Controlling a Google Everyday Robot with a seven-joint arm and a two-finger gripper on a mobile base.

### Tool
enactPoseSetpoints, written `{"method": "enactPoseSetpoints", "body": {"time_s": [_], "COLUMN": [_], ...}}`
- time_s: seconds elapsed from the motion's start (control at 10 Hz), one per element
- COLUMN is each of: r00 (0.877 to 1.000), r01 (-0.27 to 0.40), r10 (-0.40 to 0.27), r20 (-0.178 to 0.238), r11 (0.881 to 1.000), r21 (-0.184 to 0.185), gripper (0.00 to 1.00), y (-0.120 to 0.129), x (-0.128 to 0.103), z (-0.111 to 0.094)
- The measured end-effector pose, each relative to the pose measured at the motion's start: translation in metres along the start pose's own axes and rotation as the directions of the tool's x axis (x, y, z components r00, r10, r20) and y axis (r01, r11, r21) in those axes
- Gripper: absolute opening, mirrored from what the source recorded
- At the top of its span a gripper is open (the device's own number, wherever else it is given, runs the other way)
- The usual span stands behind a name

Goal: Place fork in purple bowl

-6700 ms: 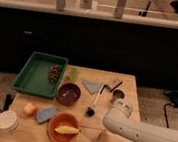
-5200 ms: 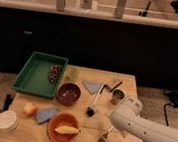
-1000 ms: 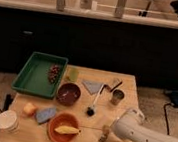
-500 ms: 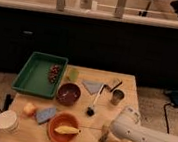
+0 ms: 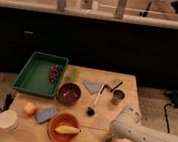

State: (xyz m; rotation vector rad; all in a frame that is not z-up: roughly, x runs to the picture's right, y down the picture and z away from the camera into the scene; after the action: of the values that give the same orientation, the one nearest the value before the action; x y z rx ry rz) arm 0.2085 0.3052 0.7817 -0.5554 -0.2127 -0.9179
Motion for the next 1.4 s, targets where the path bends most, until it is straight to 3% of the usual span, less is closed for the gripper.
{"method": "enactPoseSetpoints", "body": {"time_s": [0.2,0.6,0.8,1.4], "r00": [1.000,1.000,0.999,0.997], "r01": [0.010,0.005,0.033,0.069], "r10": [-0.009,-0.004,-0.029,-0.066], "r20": [0.021,0.025,0.043,0.028], "r11": [0.999,0.999,0.995,0.990], "r21": [-0.052,-0.049,-0.093,-0.124], "gripper": [0.00,0.00,0.00,0.00], "y": [-0.010,-0.007,-0.020,-0.034], "x": [0.000,-0.001,-0.006,-0.004], "z": [0.007,0.002,-0.001,-0.036]}}
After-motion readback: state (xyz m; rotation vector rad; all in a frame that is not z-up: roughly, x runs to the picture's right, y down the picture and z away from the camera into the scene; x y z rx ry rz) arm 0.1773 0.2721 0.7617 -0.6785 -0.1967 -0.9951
